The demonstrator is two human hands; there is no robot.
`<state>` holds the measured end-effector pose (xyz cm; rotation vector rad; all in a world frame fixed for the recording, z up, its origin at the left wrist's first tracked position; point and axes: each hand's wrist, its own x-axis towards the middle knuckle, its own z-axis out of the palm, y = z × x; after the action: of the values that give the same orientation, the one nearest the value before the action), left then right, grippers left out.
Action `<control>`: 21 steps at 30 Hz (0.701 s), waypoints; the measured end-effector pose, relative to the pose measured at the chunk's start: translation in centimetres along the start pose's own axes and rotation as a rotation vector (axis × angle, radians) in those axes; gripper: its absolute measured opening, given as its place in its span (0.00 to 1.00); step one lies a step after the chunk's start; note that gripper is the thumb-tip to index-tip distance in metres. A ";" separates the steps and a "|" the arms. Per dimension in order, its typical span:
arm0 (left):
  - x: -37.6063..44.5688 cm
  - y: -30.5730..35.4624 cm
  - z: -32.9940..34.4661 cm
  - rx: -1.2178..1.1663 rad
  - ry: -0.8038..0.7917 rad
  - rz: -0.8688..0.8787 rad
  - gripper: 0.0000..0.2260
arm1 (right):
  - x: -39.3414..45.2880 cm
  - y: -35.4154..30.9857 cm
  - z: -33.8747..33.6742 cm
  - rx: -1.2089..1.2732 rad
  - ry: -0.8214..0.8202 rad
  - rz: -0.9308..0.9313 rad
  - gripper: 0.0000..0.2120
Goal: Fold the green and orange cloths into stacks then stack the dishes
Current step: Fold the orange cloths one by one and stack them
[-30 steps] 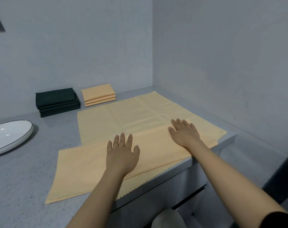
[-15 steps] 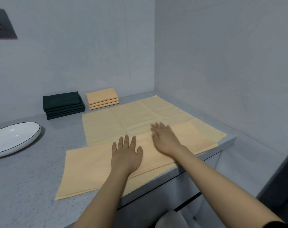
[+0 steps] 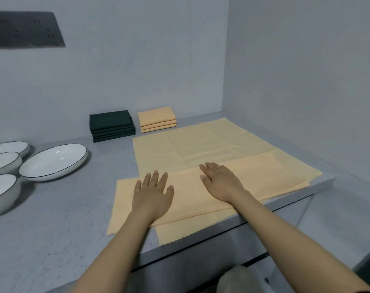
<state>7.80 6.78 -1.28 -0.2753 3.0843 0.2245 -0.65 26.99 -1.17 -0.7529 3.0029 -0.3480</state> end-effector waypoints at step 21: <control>1.4 -8.9 -4.8 -0.256 0.133 -0.121 0.08 | 0.8 -5.0 -1.5 0.163 -0.081 -0.200 0.23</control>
<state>7.93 -2.82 2.10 -0.5028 3.1511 0.6219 0.81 22.68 1.46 -1.0262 2.7879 -0.5456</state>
